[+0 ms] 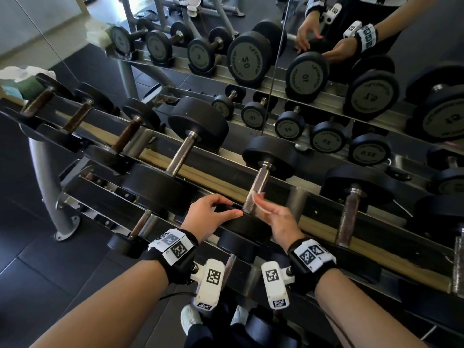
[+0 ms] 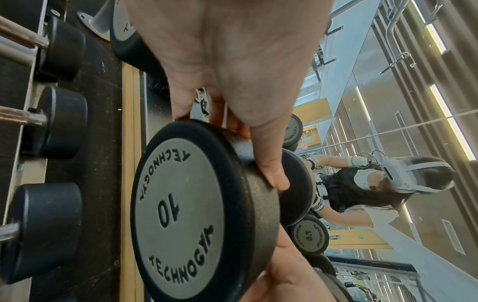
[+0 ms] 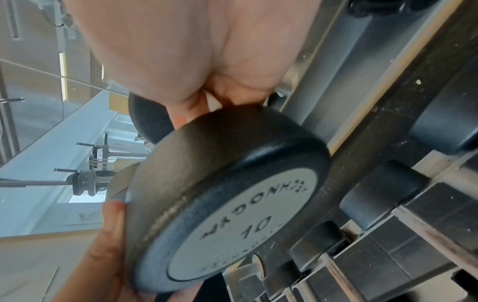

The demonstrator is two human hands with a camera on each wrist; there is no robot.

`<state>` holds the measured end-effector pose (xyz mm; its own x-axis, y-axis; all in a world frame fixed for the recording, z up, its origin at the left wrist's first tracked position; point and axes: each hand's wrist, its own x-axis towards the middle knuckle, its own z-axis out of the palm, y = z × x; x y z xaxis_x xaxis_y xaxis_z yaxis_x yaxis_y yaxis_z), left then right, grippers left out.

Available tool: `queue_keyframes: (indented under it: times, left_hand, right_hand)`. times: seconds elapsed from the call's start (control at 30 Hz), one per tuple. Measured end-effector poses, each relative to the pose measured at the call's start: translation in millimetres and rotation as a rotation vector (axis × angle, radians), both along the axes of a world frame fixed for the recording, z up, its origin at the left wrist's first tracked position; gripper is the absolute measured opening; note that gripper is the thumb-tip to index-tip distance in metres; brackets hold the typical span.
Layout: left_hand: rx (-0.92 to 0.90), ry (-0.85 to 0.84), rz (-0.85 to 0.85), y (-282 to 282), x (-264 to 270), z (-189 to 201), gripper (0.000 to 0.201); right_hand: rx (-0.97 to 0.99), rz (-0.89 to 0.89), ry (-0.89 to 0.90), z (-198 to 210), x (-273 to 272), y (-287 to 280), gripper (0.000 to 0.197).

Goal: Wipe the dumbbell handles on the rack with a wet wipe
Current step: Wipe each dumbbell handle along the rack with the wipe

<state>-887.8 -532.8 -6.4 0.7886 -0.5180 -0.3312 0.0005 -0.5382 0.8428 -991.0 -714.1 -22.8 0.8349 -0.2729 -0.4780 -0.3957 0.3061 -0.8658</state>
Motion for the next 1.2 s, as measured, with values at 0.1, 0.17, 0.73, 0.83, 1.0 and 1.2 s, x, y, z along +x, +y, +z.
queue_keyframes:
  times: [0.1, 0.17, 0.73, 0.83, 1.0, 1.2]
  left_hand:
    - [-0.011, -0.012, 0.008, 0.6, -0.3, 0.8, 0.033]
    - [-0.003, -0.012, 0.008, 0.4, 0.2, -0.1, 0.034]
    - [0.001, -0.006, 0.007, 0.9, -1.4, -0.7, 0.033]
    - [0.014, -0.018, -0.002, 1.1, -0.2, -2.4, 0.035]
    - [0.018, -0.038, 0.001, 1.8, 0.0, -6.4, 0.037]
    - [-0.018, -0.041, 0.022, 2.8, -1.9, -6.7, 0.034]
  right_hand:
    - [-0.034, 0.019, -0.001, 10.4, -4.4, -10.5, 0.03]
    - [-0.153, -0.043, 0.0, 10.8, 0.6, -21.5, 0.048]
    - [-0.068, 0.095, -0.037, -5.4, -5.7, -12.7, 0.026]
    - [-0.201, -0.003, -0.032, -1.4, -3.0, -20.5, 0.052]
    - [-0.395, 0.012, -0.03, -11.1, 7.2, -13.6, 0.047]
    - [-0.376, 0.151, -0.065, -15.1, -6.9, -9.7, 0.04]
